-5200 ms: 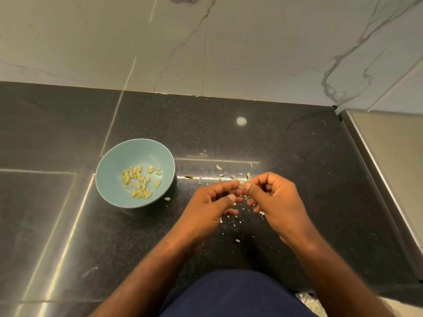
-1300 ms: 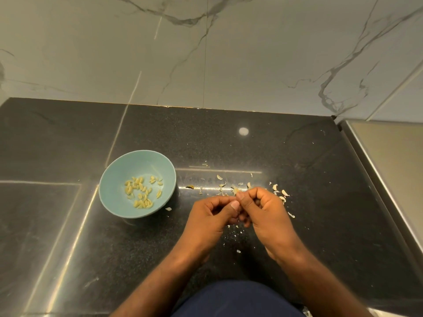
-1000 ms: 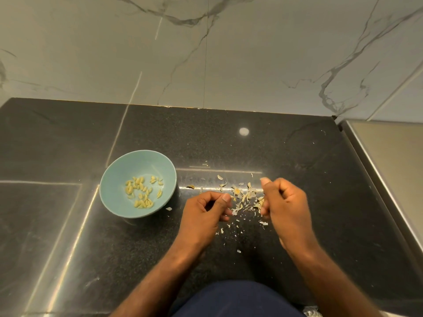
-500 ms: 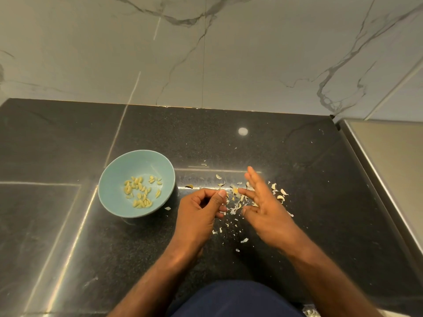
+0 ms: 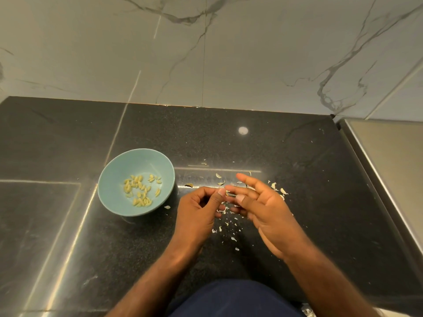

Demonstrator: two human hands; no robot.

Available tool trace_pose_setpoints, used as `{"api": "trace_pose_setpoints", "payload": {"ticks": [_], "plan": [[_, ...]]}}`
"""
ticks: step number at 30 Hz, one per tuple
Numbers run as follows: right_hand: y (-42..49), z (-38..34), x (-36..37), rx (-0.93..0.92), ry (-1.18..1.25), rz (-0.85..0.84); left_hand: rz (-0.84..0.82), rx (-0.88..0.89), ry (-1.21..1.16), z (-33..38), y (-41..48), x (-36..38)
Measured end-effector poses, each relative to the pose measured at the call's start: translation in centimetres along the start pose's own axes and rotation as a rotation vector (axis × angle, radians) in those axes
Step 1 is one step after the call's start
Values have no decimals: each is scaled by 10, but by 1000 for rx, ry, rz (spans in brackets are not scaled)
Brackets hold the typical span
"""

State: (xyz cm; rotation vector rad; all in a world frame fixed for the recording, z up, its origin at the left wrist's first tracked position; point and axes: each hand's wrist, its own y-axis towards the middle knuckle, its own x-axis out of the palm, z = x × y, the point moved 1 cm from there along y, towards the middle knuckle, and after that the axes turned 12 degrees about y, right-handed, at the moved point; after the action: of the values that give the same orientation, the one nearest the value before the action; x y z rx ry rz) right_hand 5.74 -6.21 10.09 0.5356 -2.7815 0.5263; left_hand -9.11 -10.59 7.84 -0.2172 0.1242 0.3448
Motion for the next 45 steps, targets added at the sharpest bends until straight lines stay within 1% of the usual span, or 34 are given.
{"api": "trace_pose_setpoints", "payload": {"ticks": [3, 9, 12, 14, 19, 21, 23, 24, 25, 27, 28, 30, 32, 36, 41, 45], "plan": [[1, 3, 1, -58, 132, 144, 41, -5, -9, 1, 0, -2], [2, 1, -5, -122, 223, 249, 49, -25, -10, -1, 1, -2], [5, 2, -9, -75, 312, 239, 47, -22, -2, -1, 1, -1], [6, 4, -11, -29, 322, 232, 48, -20, -5, -1, 0, -2], [5, 3, -9, -52, 318, 240, 35, -13, 15, 1, -1, -2], [4, 4, -9, -53, 258, 273, 29, -17, 4, 1, -1, -1], [4, 4, -11, -103, 111, 310, 20, -18, 10, 1, 0, 0], [4, 4, -12, -116, 36, 282, 15, -17, 18, 1, 0, -1], [4, 4, -13, -94, -45, 213, 12, -15, 23, 0, 0, 0], [2, 5, -10, 0, -216, 60, 5, -12, 29, 0, 0, -1], [0, 4, -8, -4, -319, 59, -3, -11, 32, 0, 0, 0], [-2, 0, -4, -136, -427, 140, -21, -3, 46, 0, -1, 0], [-4, -6, 2, -193, -398, 186, -31, 11, 67, 2, -3, -1], [-5, -6, 6, -164, -422, 87, -27, 59, 119, 6, -3, -1], [-7, -1, 6, -284, -457, 107, -37, 180, 214, 13, -7, 0], [-8, -3, 7, -352, -470, 87, -25, 245, 300, 14, -10, -1]]}}
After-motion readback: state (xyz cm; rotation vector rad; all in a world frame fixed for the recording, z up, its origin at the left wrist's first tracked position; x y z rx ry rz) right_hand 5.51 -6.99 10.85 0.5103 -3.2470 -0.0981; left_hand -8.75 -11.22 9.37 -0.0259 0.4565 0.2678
